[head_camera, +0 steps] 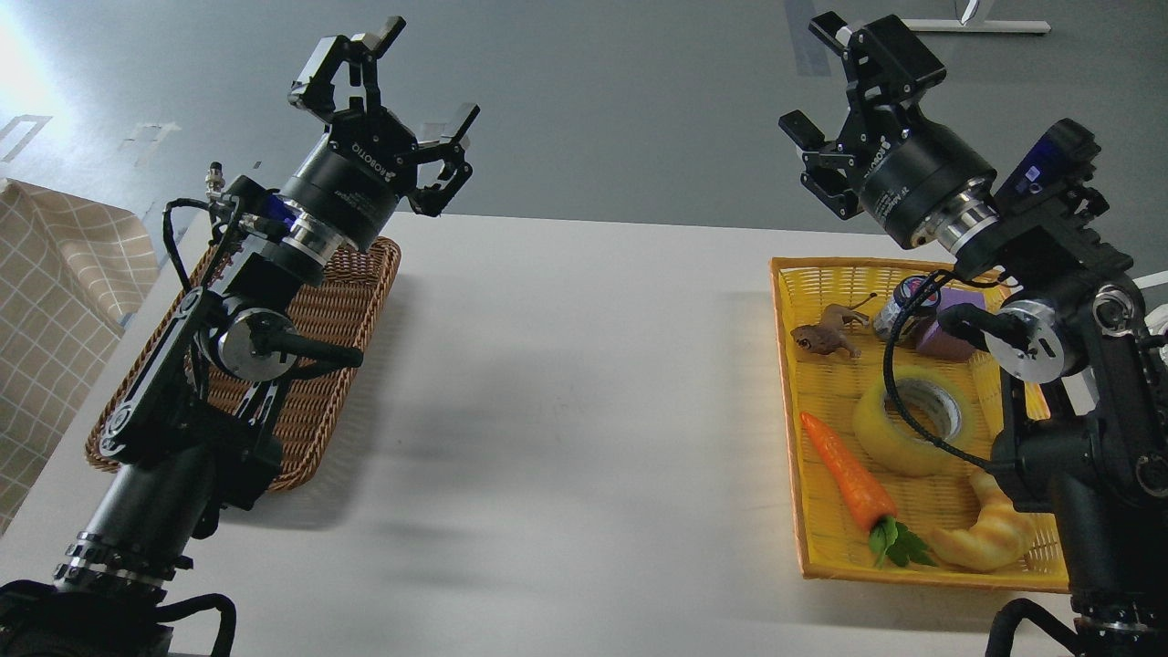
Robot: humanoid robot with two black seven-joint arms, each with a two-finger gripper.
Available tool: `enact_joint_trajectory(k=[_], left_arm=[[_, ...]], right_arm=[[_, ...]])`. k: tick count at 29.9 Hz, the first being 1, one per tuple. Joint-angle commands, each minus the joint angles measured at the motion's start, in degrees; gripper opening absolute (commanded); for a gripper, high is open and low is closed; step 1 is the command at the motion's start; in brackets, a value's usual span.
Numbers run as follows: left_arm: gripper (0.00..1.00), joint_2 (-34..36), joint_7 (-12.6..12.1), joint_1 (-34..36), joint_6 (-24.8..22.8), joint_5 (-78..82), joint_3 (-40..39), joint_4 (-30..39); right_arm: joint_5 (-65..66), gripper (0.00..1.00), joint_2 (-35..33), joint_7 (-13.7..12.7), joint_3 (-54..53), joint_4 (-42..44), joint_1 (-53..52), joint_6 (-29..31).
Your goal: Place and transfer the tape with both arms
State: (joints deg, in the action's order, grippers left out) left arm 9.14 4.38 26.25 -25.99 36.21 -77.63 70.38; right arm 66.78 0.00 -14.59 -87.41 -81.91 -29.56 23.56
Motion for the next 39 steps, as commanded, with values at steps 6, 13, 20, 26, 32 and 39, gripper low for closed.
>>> enact_joint_trajectory(k=[6,13,20,26,32,39], left_arm=[[0.98,-0.17,0.28,-0.41,-0.29,0.0,0.03,-0.07],[0.98,0.01,0.63,-0.32,-0.47,0.0,0.03,-0.07],[0.98,-0.44,0.72,-0.49,-2.01,0.09,0.03,0.02],[0.98,-0.44,0.72,-0.49,-2.01,0.0,-0.15,0.19],[0.98,-0.61,0.81,-0.58,-2.01,0.0,-0.24,0.19],[0.98,-1.4,0.81,-0.58,-2.01,0.0,-0.06,0.19]], right_arm=[[-0.25,1.0,0.0,0.09,0.22,-0.71,0.29,0.61],[-0.33,1.0,0.0,3.86,0.22,-2.2,0.56,1.58],[-0.42,1.0,0.0,9.4,0.13,-2.38,1.35,1.67],[-0.33,1.0,0.0,9.93,0.31,-2.38,1.7,1.66],[-0.33,1.0,0.0,10.11,0.22,-2.29,1.7,1.31],[-0.33,1.0,0.0,10.11,0.04,-2.47,1.7,1.14]])
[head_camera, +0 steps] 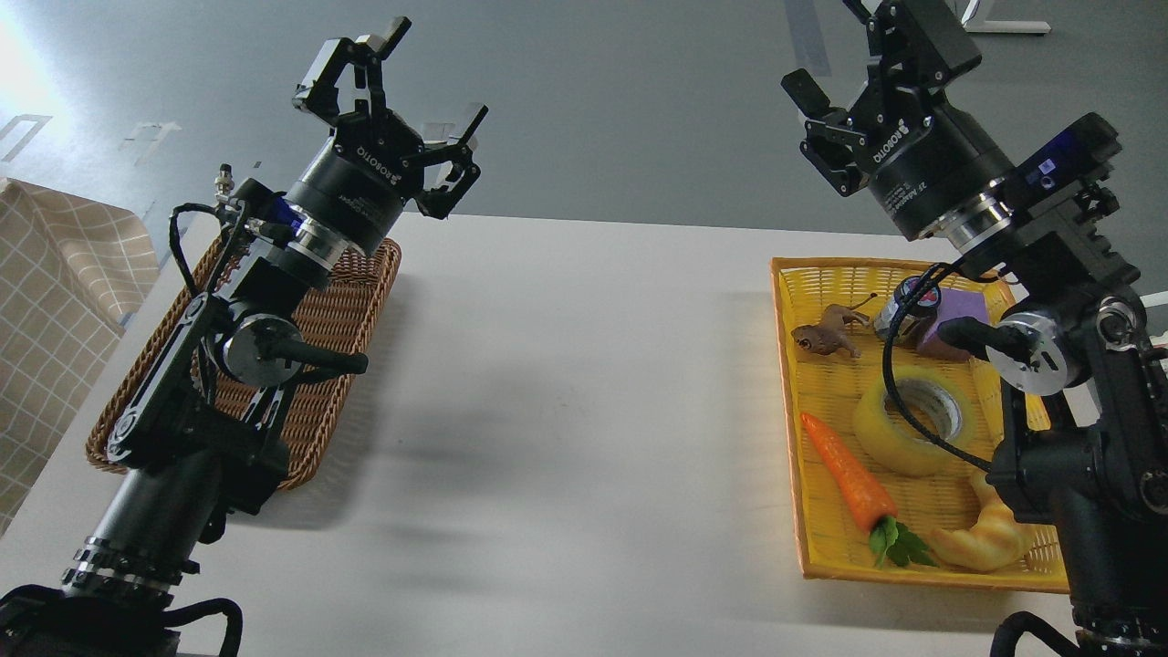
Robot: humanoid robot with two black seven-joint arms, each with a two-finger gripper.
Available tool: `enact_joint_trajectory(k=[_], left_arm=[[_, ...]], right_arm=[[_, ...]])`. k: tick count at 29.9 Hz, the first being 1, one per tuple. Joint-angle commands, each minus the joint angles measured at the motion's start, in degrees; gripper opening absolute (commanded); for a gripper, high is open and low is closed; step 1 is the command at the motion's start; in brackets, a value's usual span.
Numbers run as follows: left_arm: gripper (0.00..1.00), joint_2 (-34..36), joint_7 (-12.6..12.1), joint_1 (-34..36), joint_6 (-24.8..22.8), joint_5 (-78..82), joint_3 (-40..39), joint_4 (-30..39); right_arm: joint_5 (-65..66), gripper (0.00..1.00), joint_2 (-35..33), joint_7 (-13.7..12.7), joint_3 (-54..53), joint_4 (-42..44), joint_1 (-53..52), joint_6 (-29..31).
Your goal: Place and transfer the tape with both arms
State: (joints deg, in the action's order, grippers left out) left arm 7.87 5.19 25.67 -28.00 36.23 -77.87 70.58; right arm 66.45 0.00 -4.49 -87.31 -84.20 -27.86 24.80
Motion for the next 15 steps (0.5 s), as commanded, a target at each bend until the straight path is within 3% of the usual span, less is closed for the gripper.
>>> enact_joint_trajectory(k=[1,15], left_arm=[[0.98,-0.13,-0.1,-0.01,0.0,0.07,0.26,0.0],[0.98,-0.13,-0.1,0.17,0.0,0.07,0.35,0.0]], right_arm=[[0.0,1.0,0.0,0.0,-0.14,-0.17,-0.08,-0.1],[0.0,1.0,0.0,-0.08,0.03,-0.08,0.0,-0.54]])
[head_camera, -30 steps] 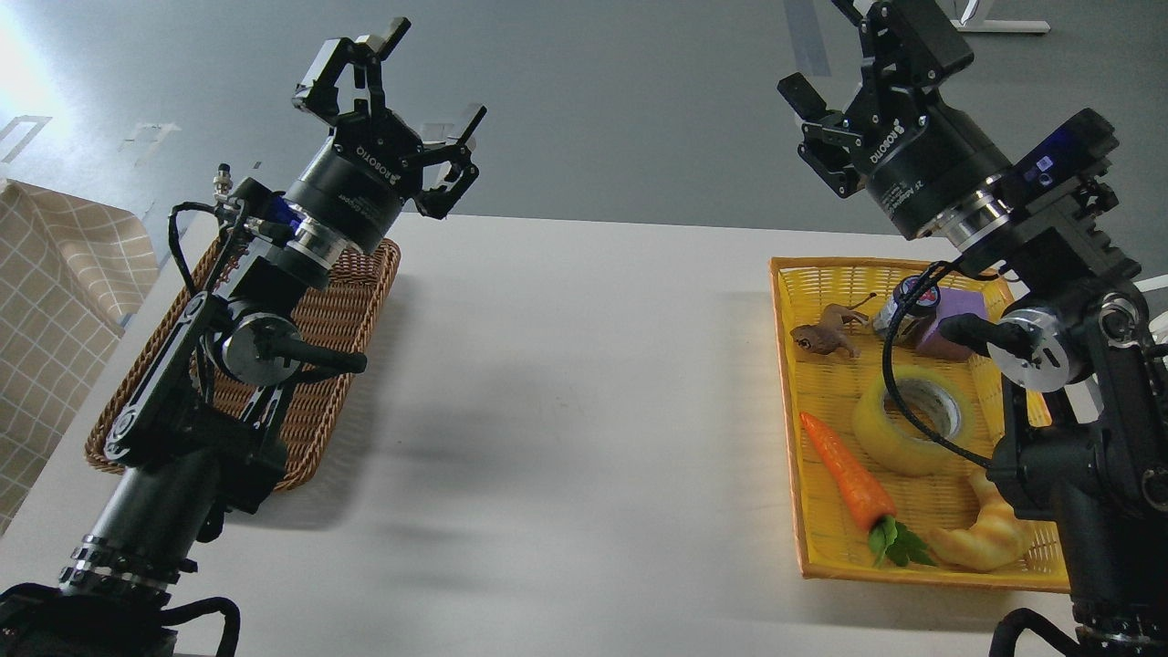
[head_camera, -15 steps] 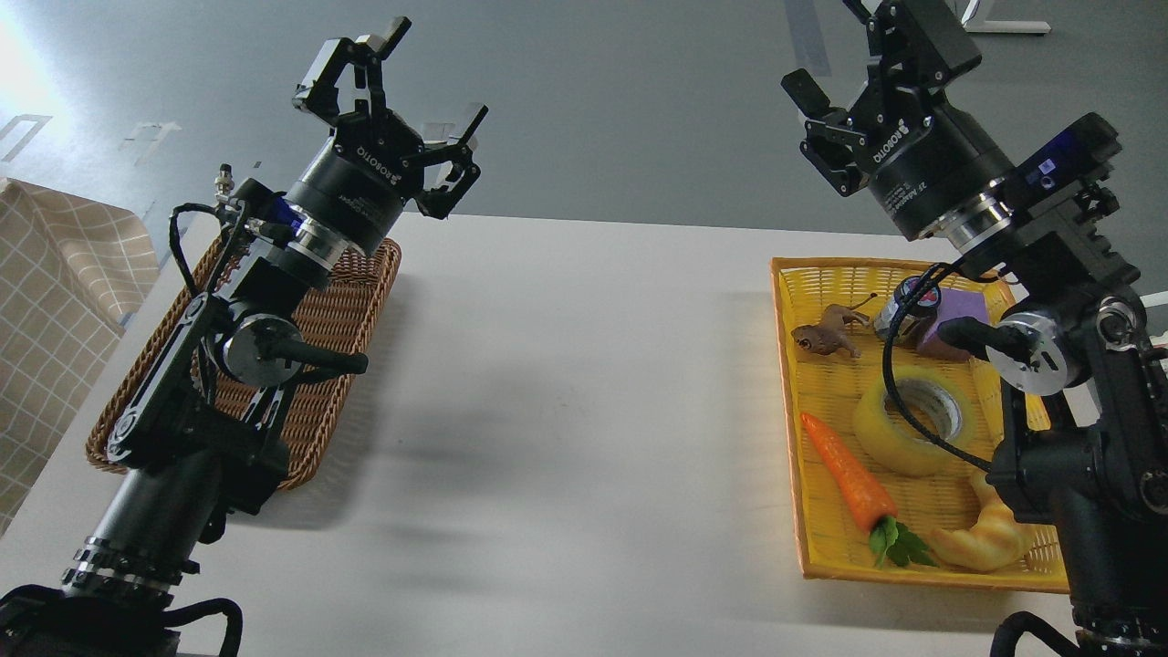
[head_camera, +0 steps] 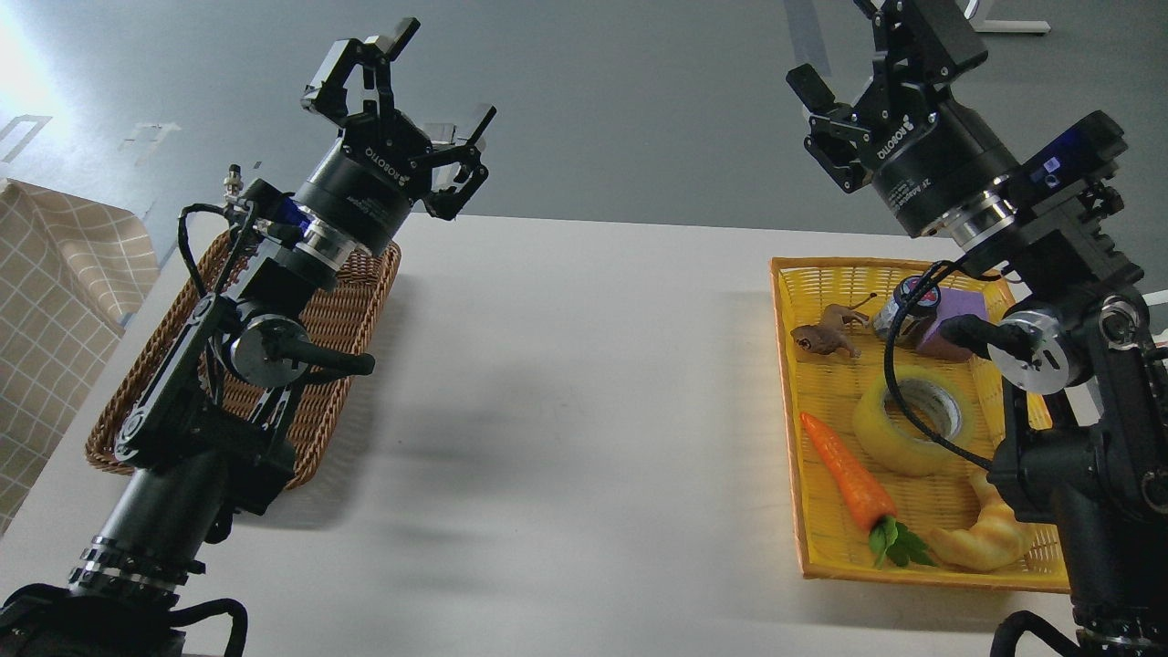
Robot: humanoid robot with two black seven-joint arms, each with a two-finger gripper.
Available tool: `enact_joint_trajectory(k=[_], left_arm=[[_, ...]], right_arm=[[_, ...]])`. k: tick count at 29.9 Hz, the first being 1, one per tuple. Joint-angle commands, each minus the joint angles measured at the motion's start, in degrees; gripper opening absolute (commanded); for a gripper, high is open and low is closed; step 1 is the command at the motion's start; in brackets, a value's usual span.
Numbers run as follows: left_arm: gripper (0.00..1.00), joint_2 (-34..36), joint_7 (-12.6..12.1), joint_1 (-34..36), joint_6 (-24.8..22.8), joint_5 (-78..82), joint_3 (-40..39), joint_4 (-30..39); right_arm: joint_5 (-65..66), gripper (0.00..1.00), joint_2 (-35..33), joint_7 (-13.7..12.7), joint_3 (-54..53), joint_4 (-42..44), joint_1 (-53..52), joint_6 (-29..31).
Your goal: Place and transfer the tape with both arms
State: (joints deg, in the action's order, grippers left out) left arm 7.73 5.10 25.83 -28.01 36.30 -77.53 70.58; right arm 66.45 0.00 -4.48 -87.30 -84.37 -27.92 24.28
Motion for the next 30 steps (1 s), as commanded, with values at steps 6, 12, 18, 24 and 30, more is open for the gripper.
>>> enact_joint_trajectory(k=[6,12,18,24,30], left_arm=[[0.98,-0.09,0.0,0.01,0.01,0.0,0.01,0.0],[0.98,-0.18,0.0,0.01,0.01,0.0,0.01,0.0],[0.98,-0.09,0.0,0.01,0.01,0.0,0.01,0.0],[0.98,-0.09,0.0,0.01,0.01,0.0,-0.08,0.0],[0.98,-0.09,0.0,0.1,0.01,0.0,-0.08,0.0]], right_arm=[[0.0,1.0,0.0,-0.09,0.11,0.08,0.06,-0.02],[0.0,1.0,0.0,-0.09,0.03,0.08,0.06,-0.02],[0.0,1.0,0.0,-0.09,0.11,0.09,0.06,-0.02],[0.0,1.0,0.0,-0.18,0.11,0.08,0.06,-0.02],[0.0,1.0,0.0,-0.35,0.03,0.09,0.14,-0.11]])
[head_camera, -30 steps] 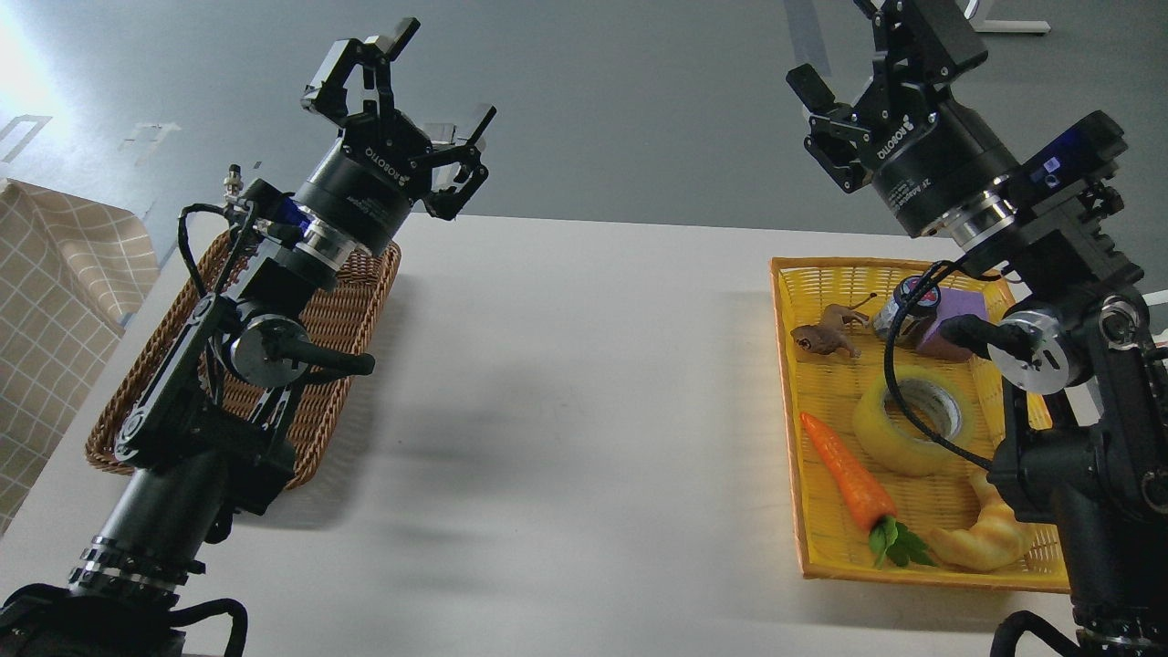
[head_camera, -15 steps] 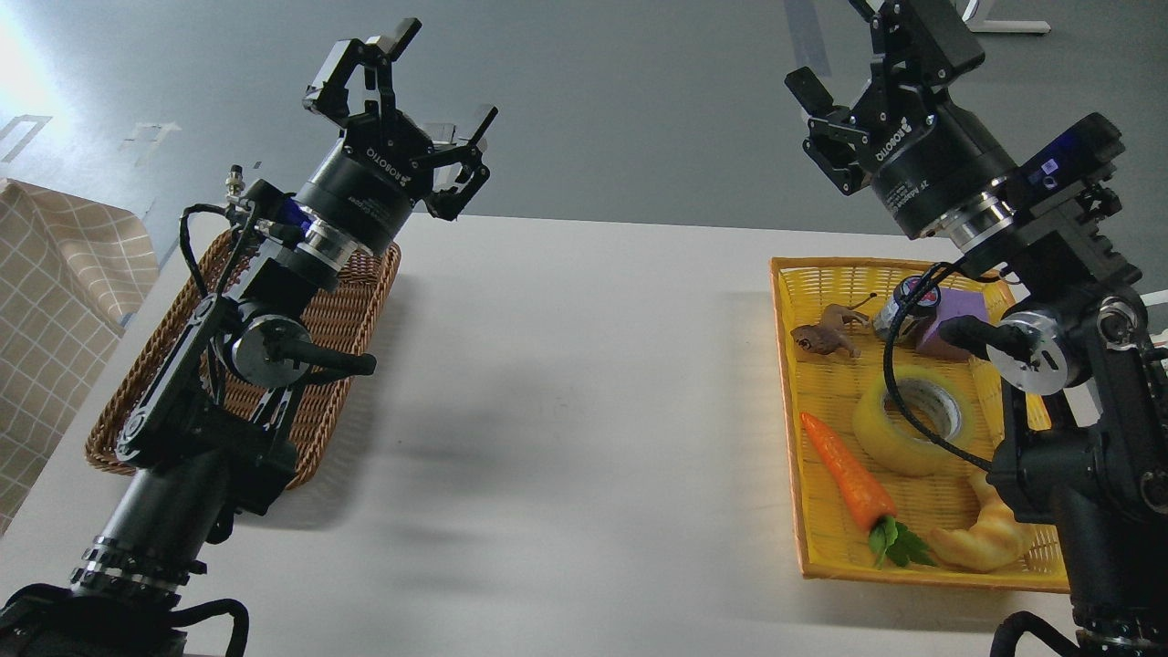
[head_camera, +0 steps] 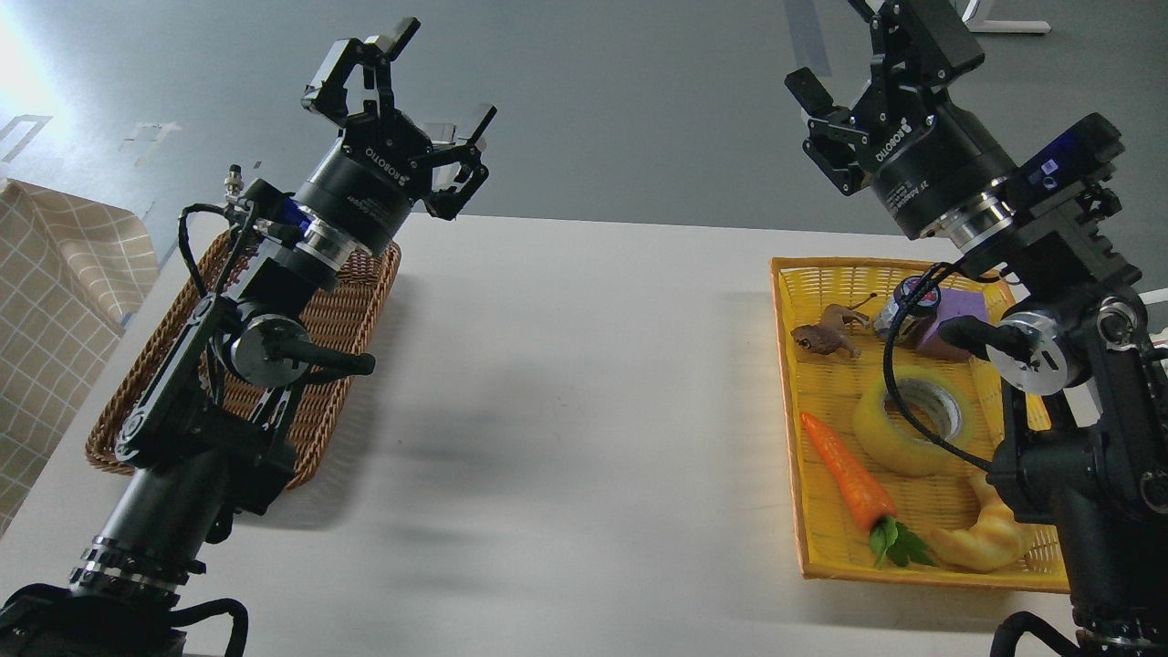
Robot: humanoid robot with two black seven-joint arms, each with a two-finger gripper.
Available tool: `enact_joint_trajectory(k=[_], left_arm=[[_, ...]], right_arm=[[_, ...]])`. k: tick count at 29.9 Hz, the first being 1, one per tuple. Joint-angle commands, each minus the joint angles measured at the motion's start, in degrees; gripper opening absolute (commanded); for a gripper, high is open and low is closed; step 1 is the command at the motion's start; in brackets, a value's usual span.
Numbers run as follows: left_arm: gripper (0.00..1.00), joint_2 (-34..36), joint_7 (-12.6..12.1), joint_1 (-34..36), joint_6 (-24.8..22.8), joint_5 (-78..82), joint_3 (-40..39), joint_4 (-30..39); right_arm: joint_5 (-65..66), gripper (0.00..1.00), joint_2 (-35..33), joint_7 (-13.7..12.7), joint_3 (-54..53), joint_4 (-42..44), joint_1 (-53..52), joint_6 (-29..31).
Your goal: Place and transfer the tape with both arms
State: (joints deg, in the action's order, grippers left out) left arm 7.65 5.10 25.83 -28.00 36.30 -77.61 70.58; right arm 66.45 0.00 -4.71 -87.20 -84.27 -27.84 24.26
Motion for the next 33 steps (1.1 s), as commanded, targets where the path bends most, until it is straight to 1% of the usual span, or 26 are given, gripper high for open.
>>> enact_joint_trajectory(k=[1,5,10,16,17,19,23,27,31,33], left_arm=[[0.98,0.0,0.0,0.1,0.0,0.0,0.0,0.0],[0.98,0.09,0.0,0.01,0.0,0.0,-0.09,0.0],[0.98,0.0,0.09,0.01,0.0,0.0,-0.09,0.0],[0.98,0.0,0.09,0.01,0.0,0.0,-0.09,0.0],[0.98,-0.09,0.09,0.09,0.0,0.0,-0.09,0.0],[0.98,0.0,0.09,0.1,0.0,0.0,0.0,0.09],[0.98,0.0,0.09,0.1,0.0,0.0,-0.09,0.09],[0.98,0.08,0.09,0.1,0.0,0.0,-0.09,0.09],[0.98,0.0,0.09,0.1,0.0,0.0,-0.09,0.35],[0.98,0.0,0.09,0.01,0.0,0.0,-0.09,0.44]], right_arm=[[0.0,1.0,0.0,-0.12,-0.17,-0.02,0.07,-0.17],[-0.09,1.0,0.0,-0.47,-0.69,-0.11,1.04,-1.14],[-0.17,1.0,0.0,-0.39,-0.52,-0.11,1.39,-0.97],[-0.7,1.0,0.0,-0.56,-0.25,-1.94,1.56,0.0],[-1.75,1.0,0.0,-0.56,-0.17,-3.6,1.74,1.22],[-3.94,1.0,0.0,-0.56,-0.86,-3.62,1.74,3.74],[-6.33,1.0,0.0,-0.39,-1.13,-3.36,1.74,3.74],[-6.59,1.0,0.0,0.67,-3.33,-3.53,2.7,3.74],[-6.59,1.0,0.0,0.67,-3.68,-3.71,2.53,3.74],[-6.59,1.0,0.0,0.06,-3.6,-4.32,2.79,3.74]])
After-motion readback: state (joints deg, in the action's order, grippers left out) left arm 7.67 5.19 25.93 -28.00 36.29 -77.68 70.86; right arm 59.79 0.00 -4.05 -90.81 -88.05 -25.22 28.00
